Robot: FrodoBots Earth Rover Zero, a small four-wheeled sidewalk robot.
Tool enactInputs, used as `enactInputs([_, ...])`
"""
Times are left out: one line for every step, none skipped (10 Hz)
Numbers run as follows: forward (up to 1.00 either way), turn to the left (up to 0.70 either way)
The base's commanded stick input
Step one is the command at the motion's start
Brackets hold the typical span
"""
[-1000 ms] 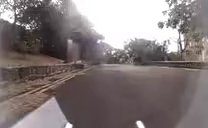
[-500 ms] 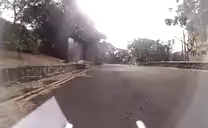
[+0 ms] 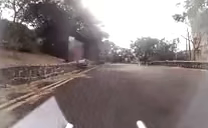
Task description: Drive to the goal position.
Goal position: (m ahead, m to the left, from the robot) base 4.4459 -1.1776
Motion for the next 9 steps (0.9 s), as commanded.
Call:
enactInputs([1.0,-0.02])
enactInputs([1.0,-0.08])
enactInputs([1.0,-0.06])
enactInputs([1.0,-0.02])
enactInputs([1.0,-0.08])
enactInputs([1.0,-0.01])
enactInputs([1.0,0.0])
enactInputs([1.0,0.0])
enactInputs([1.0,-0.05])
